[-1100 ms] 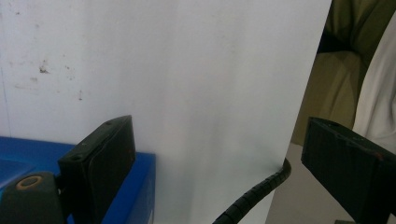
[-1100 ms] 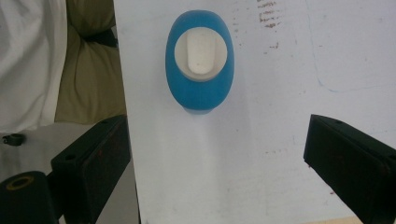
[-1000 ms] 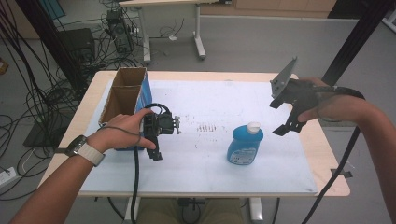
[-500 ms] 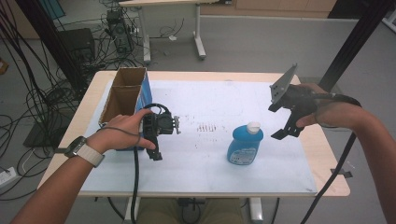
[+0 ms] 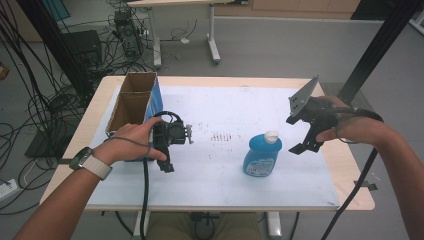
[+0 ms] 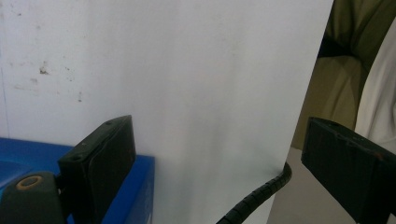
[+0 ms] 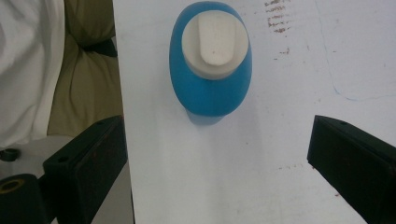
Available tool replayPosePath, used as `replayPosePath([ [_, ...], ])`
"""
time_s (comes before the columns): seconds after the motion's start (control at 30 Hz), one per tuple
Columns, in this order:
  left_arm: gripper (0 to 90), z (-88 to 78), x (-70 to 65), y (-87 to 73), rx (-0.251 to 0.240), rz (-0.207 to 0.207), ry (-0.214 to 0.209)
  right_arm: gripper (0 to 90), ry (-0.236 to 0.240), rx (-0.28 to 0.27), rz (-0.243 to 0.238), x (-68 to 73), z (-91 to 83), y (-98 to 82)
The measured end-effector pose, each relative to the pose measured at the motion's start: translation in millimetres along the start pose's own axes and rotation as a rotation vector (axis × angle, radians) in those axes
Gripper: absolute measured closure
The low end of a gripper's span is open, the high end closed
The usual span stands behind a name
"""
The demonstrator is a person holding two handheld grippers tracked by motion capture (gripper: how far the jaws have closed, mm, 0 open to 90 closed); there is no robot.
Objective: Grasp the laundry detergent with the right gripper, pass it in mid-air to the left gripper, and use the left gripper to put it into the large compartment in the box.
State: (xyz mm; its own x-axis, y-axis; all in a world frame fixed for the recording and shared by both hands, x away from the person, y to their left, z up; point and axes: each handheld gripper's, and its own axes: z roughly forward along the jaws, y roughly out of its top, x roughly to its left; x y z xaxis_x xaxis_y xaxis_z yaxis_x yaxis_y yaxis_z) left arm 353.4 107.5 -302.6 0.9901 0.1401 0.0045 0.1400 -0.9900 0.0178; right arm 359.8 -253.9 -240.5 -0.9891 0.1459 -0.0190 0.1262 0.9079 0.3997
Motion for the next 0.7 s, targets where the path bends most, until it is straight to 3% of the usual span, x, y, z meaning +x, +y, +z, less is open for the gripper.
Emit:
replayPosePath([
  [0.7, 10.4, 2.9, -0.5, 0.8, -0.008, -0.006, 0.000, 4.9, 0.016, -0.049, 0.007, 0.6, 18.9, -10.9],
])
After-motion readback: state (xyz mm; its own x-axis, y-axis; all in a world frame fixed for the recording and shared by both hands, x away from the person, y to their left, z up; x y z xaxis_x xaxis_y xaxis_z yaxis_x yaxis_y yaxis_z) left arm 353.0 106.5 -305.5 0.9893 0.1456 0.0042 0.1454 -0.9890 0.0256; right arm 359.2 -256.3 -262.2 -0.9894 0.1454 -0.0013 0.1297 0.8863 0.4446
